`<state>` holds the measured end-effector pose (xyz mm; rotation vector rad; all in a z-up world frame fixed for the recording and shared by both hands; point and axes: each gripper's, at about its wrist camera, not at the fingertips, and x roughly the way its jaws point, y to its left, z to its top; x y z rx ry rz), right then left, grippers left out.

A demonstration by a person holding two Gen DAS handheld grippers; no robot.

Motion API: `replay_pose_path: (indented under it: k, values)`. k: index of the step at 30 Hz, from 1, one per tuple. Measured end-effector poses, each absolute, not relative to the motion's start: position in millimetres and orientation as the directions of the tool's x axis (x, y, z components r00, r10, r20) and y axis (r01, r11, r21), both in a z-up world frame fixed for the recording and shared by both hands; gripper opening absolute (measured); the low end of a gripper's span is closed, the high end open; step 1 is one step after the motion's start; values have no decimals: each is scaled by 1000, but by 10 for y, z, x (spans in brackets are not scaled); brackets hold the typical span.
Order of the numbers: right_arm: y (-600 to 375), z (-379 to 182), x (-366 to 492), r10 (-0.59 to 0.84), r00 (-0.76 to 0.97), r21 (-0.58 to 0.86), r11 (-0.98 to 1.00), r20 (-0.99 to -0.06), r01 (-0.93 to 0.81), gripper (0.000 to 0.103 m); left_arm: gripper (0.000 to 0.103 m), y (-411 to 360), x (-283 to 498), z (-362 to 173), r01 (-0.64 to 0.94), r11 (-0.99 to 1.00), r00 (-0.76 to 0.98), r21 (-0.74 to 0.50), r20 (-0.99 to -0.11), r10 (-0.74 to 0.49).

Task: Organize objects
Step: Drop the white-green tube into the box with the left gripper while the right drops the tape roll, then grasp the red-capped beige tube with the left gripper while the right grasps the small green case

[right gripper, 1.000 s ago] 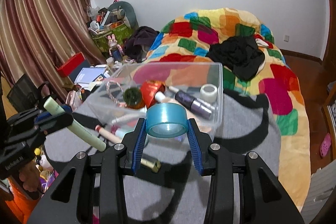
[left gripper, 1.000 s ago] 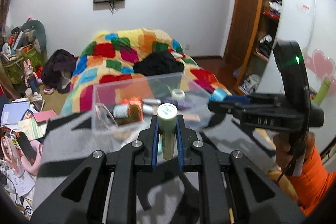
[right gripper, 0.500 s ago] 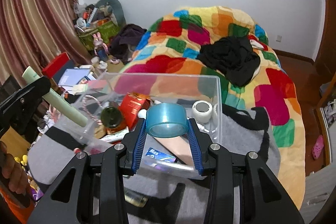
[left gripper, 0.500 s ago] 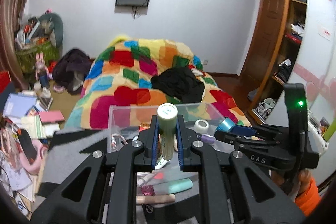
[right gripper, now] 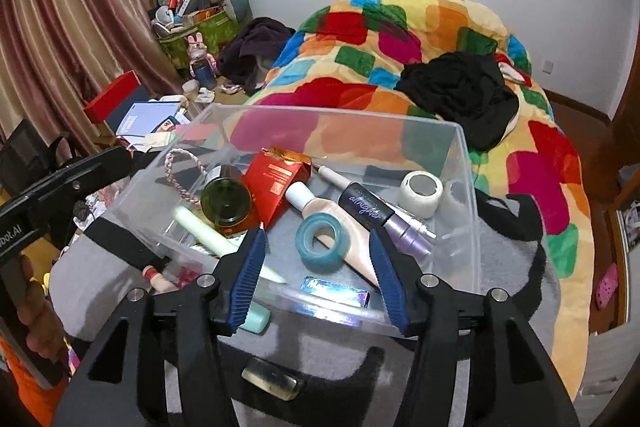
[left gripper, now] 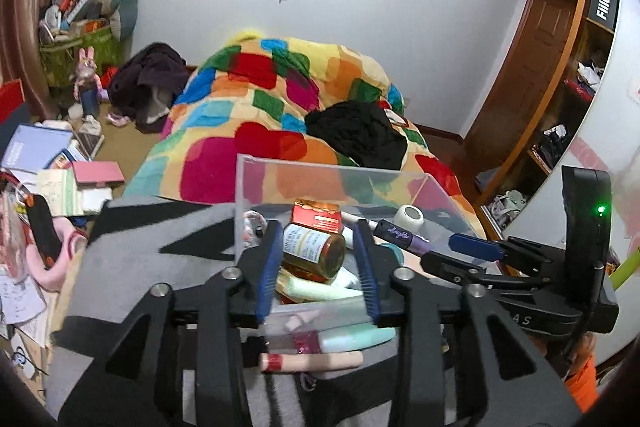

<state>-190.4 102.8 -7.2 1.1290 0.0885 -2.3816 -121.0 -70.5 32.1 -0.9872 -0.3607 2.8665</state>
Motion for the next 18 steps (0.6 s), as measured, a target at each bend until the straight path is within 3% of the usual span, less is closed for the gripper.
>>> replay_pose_path:
  k: [5, 11, 18]
  values:
    - [1072, 30, -1728, -419, -553, 137, -867, -720, 479, 51, 59, -645, -1031, 389, -19, -982, -800, -187, -586, 127]
    - [1081, 45, -1481, -418, -563, 112, -860, -713, 498, 54, 75, -465, -865, 283, -51, -995, -783, -81, -615, 90]
    - [1066, -138, -1277, -425, -523, 126, -849, -739, 512, 57, 91, -452, -752, 69, -46, -996, -743, -71, -665, 82]
